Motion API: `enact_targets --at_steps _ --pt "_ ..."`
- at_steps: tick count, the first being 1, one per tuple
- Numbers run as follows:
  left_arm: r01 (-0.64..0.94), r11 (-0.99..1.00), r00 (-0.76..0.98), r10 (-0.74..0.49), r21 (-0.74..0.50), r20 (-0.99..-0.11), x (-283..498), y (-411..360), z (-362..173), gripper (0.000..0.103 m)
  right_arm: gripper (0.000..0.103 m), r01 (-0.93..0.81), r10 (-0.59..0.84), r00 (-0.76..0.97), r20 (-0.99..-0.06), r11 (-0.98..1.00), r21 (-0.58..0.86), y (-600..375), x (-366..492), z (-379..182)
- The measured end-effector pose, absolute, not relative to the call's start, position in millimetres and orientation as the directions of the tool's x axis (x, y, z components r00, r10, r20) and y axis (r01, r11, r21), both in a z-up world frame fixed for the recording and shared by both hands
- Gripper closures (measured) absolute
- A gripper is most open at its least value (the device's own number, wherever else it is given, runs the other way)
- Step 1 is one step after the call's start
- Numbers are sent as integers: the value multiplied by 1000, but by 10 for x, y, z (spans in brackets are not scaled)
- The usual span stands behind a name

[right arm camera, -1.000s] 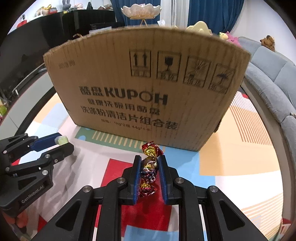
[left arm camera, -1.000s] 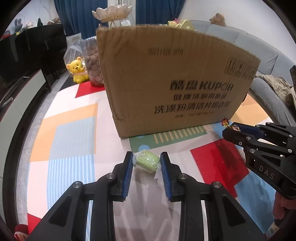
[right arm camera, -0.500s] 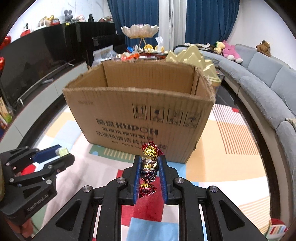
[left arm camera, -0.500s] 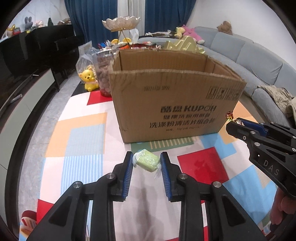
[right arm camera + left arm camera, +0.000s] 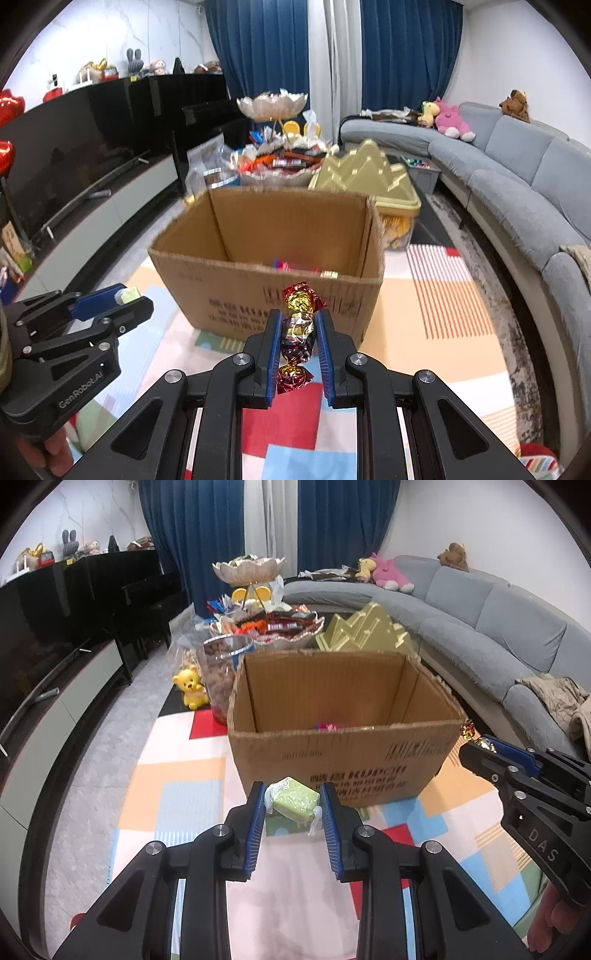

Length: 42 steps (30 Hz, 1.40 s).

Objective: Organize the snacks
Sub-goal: 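Carry both candies over the cardboard box and lower them inside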

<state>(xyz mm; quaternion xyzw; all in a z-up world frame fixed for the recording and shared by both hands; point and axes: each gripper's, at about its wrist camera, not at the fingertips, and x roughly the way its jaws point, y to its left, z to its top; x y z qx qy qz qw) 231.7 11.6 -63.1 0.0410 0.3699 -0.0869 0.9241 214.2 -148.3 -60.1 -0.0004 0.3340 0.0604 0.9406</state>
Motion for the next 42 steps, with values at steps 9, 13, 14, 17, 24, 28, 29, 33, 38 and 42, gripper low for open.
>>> enact_targets --at_steps 9,13,14,17,24,28,29,33,38,42 --pt "182 983 736 -134 4 -663 2437 32 -326 73 83 -109 114 807 -579 993 43 -1543 2180 -279" --pt "182 983 744 -134 5 -654 2514 13 -221 73 83 -112 114 817 -565 993 38 -1542 2238 -171" --pt "182 983 746 -134 5 -653 2535 6 -200 73 83 -112 113 819 -562 993 37 -1543 2262 -144" --pt "179 984 754 -135 4 -643 2611 -5 -128 73 83 -112 112 825 -553 993 35 -1548 2318 -72" --pt "174 985 769 -131 7 -626 2822 -27 -1 73 83 -112 112 833 -542 993 33 -1541 2485 58" --pt "168 986 770 -130 2 -624 2983 -38 49 73 83 -107 110 833 -542 994 37 -1542 2621 105" --pt "167 986 770 -131 0 -625 3010 -36 52 73 83 -105 109 833 -542 994 38 -1544 2657 114" --pt "162 987 768 -127 -1 -628 3157 -37 53 73 83 -102 103 836 -539 994 32 -1540 2796 144" --pt "152 988 762 -121 -7 -637 3292 -31 -7 73 83 -104 104 831 -547 994 31 -1521 2944 145" --pt "147 989 752 -118 -9 -649 3394 -37 -73 73 83 -110 106 820 -563 994 26 -1496 3047 80"
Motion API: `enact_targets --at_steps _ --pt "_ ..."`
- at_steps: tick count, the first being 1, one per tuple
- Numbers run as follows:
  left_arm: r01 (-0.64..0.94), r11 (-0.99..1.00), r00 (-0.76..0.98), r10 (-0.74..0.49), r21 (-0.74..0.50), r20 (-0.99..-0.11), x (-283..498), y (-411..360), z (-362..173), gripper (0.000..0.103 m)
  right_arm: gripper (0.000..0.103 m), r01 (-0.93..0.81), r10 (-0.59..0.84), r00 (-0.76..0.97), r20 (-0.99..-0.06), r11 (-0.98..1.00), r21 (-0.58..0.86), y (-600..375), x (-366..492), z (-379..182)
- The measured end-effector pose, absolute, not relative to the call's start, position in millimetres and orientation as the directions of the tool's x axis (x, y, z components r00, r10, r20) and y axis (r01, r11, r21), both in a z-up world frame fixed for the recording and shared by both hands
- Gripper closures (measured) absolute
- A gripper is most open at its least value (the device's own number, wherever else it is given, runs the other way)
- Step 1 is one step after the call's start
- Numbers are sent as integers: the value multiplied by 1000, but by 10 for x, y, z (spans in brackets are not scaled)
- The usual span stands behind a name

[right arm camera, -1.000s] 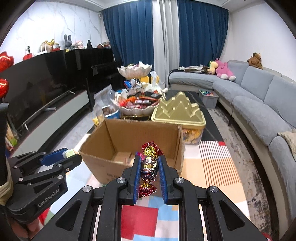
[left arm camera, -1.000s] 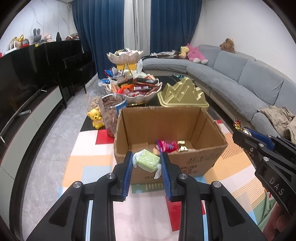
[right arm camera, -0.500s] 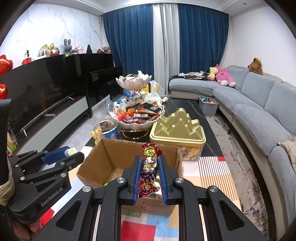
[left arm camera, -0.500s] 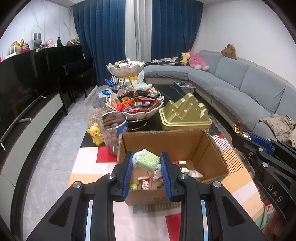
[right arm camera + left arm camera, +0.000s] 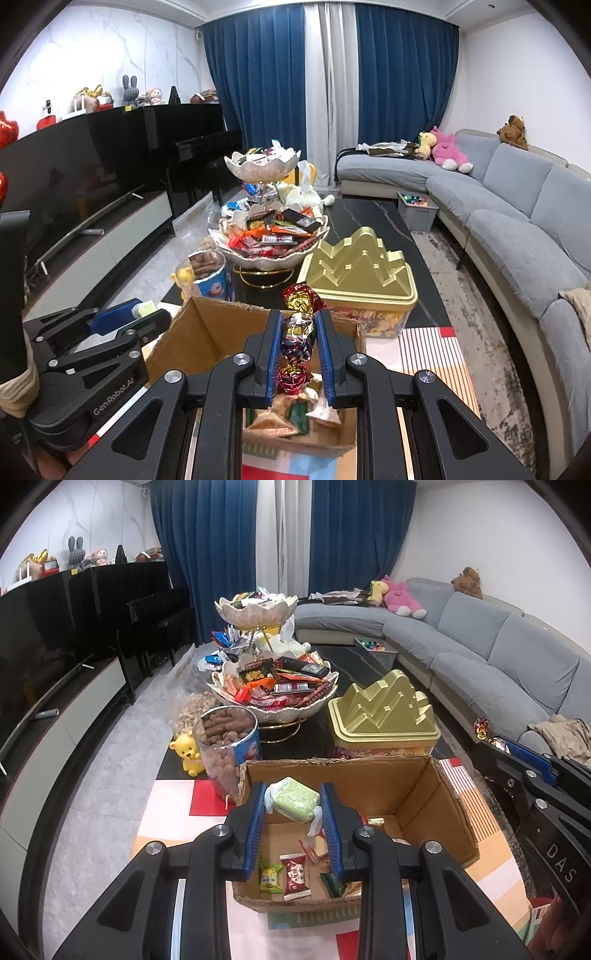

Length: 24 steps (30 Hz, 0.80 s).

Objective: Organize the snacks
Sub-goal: 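Carry both candies over the cardboard box and lower them inside, then open both tools to drop the candies into the box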

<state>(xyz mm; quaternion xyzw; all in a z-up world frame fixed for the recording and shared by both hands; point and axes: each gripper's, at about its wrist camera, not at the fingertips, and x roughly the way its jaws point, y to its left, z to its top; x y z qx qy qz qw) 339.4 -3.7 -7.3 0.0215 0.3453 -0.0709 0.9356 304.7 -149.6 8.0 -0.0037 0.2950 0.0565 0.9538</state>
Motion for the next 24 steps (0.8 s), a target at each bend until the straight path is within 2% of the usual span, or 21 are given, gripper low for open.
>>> enact_targets --at_steps 17,20,24 --pt "130 991 695 -107 -22 -711 3692 54 -472 72 83 -125 103 753 -650 992 13 -1391 3395 -367" --pt "123 992 689 -103 -24 -718 3699 67 -519 70 83 -129 106 739 -665 992 15 -1377 3420 -427" --pt "116 993 689 -100 -28 -718 3688 92 -546 60 81 -134 109 727 -678 991 16 -1371 3427 -474"
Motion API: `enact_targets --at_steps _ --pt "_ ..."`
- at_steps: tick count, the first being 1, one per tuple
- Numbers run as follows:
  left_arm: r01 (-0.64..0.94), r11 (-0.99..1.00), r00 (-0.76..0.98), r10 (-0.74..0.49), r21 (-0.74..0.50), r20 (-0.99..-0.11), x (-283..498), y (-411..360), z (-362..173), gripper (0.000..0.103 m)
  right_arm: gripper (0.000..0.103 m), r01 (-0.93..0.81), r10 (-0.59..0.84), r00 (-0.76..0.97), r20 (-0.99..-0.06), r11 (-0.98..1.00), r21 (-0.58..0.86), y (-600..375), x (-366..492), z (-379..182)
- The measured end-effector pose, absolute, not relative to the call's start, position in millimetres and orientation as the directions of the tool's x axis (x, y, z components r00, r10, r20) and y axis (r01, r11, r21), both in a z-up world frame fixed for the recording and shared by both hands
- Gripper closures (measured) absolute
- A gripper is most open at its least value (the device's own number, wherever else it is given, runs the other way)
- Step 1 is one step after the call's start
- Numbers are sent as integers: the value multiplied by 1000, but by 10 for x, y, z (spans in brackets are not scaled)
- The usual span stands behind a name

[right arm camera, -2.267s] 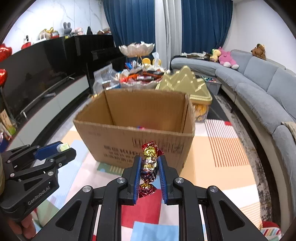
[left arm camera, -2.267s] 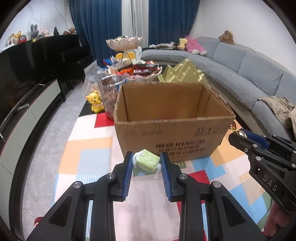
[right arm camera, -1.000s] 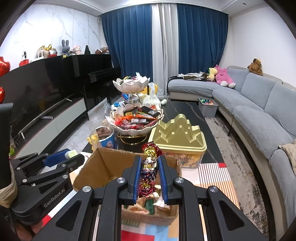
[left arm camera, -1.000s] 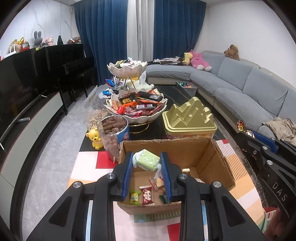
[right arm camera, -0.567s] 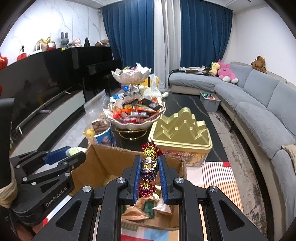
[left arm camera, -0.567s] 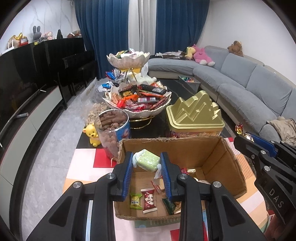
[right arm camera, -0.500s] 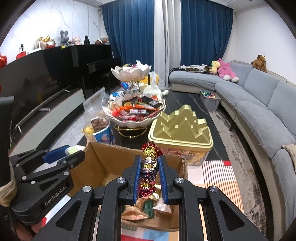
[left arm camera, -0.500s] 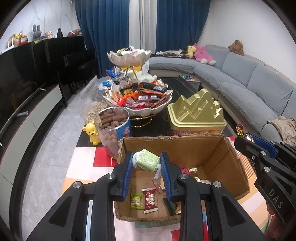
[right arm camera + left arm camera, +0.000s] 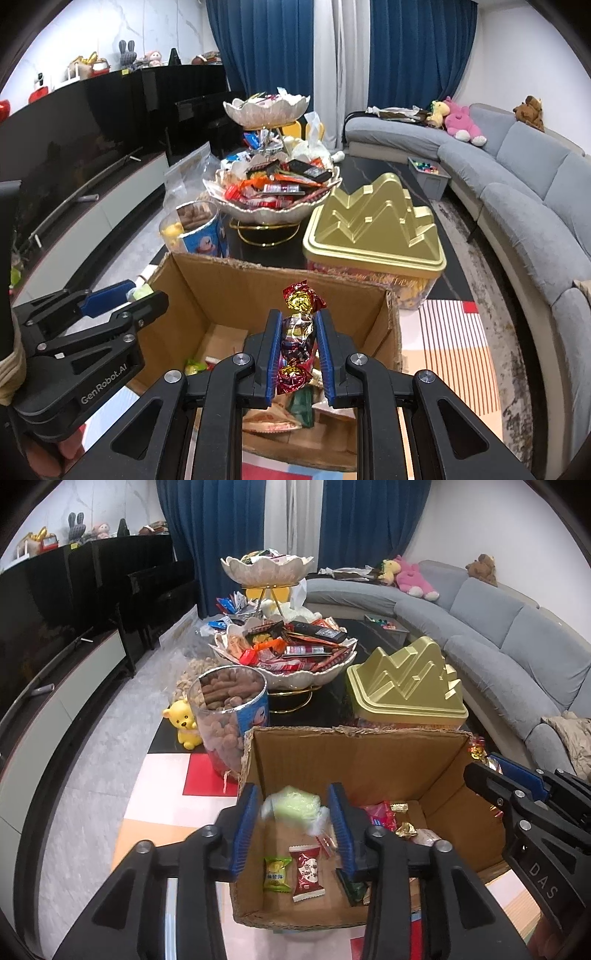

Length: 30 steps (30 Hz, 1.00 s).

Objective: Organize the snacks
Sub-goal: 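Open both tools to drop the candies into the box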

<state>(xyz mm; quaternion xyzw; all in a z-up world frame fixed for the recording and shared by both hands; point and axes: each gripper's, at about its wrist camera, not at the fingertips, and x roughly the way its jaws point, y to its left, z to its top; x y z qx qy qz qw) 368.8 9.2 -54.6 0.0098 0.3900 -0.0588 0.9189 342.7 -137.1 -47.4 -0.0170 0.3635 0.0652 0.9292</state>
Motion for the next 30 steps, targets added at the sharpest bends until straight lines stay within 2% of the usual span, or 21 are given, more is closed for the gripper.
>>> enact_targets --at_steps 1,3,4,6,9,16,26,30 --pt "115 993 689 -99 -27 -718 3689 98 -546 56 79 -136 110 725 -680 991 16 -1370 3425 -477" --pt "115 993 691 -101 -28 -715 3681 111 -539 50 60 -132 101 729 -677 991 6 -1381 3405 -471" --pt "115 993 694 -100 -27 -713 3673 116 -531 44 56 -129 97 734 -672 992 2 -1381 3395 -463" --pt "110 994 703 -89 -16 -706 3652 120 -512 39 43 -121 87 744 -663 993 -6 -1385 3373 -444" --pt "109 994 711 -87 -13 -698 3631 131 -480 31 36 -112 82 749 -657 994 -3 -1412 3368 -418" --pt "85 996 730 -63 -2 -680 3594 156 -398 15 27 -94 71 759 -647 996 -1 -1453 3344 -352" --pt "73 997 742 -56 -3 -668 3497 198 -262 14 27 -83 66 781 -622 997 2 -1465 3235 -182" --pt "70 998 753 -53 1 -656 3424 197 -180 10 27 -84 67 787 -613 996 2 -1460 3173 -110"
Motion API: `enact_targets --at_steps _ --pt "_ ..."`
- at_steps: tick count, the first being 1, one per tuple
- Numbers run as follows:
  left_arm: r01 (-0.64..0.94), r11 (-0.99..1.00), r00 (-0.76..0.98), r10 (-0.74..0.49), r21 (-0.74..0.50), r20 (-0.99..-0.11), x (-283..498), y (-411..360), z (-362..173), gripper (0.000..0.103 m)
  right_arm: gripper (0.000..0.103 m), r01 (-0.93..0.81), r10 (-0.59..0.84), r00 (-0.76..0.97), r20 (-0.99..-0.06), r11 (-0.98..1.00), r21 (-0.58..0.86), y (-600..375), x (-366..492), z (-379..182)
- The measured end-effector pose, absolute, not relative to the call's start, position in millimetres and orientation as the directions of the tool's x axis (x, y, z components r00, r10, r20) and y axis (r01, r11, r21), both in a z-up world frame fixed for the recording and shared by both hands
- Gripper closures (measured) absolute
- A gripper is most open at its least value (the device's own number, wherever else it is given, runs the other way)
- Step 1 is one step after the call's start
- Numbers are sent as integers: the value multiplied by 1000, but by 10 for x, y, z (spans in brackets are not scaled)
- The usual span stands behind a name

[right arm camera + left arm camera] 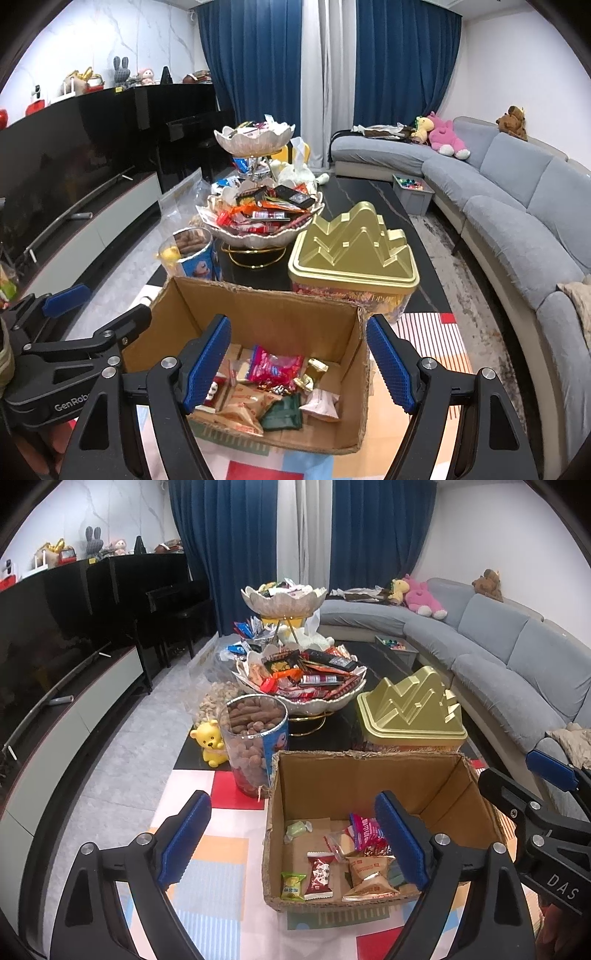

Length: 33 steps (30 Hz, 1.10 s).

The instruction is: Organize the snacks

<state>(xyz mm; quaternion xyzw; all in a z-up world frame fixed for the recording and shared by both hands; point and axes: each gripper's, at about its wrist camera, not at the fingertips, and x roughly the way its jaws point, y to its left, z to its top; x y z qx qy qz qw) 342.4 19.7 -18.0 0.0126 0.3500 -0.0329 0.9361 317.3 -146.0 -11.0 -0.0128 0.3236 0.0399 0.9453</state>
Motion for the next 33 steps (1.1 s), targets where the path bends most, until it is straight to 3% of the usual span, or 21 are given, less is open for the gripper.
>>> enact_targets --at_steps 33 --pt "81 997 804 -65 1 -591 2385 135 265 7 27 -71 68 836 -544 997 17 -1579 2177 312"
